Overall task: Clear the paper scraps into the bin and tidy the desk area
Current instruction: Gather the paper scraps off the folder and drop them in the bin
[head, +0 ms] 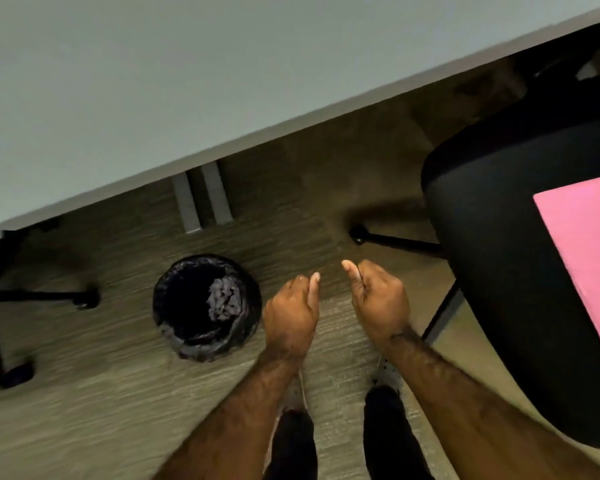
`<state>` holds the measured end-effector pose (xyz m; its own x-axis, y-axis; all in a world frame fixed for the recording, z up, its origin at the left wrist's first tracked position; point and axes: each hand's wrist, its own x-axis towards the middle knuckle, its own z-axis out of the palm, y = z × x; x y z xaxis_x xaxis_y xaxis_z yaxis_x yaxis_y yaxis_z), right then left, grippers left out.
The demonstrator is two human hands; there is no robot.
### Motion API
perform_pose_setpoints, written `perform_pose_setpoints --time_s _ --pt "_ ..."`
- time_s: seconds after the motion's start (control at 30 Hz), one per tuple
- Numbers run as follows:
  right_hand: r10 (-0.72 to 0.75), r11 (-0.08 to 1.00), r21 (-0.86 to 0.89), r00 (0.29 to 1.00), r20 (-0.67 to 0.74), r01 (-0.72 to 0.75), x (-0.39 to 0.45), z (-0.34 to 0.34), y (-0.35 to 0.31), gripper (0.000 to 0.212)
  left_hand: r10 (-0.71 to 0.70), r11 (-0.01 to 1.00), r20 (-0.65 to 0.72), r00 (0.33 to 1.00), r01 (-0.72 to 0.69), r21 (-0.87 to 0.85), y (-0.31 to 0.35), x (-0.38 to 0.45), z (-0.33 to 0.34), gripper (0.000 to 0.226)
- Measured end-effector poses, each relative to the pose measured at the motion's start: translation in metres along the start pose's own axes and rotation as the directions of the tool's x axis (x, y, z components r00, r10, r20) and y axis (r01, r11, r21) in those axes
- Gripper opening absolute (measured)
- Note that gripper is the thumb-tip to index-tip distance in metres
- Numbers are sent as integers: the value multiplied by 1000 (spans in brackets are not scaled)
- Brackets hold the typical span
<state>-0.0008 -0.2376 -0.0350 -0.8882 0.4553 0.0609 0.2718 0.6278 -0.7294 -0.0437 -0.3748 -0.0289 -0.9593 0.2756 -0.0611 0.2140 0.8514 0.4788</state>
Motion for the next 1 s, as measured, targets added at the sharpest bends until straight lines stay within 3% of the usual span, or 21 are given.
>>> perform_pose_setpoints --time_s 0.33,0.6,0.77,0.87,1.0 --pt "-144 989 56 952 271 134 -34 175 -90 40 -283 952 -180 942 299 63 -183 -29 -43 36" --pt "-164 985 27 877 452 170 -60 288 -114 43 -416 893 -205 886 441 92 -275 -33 -34 39" --pt "-89 992 -27 844 529 121 -58 329 -117 47 -419 894 -108 902 430 128 -307 -26 -24 44" --pt "-46 993 -52 754 655 106 -60 342 -120 54 -469 866 3 883 459 198 -319 -31 -17 51" --pt "-59 975 -103 675 736 197 -68 341 -116 62 -416 882 44 908 391 264 -322 -42 -13 53"
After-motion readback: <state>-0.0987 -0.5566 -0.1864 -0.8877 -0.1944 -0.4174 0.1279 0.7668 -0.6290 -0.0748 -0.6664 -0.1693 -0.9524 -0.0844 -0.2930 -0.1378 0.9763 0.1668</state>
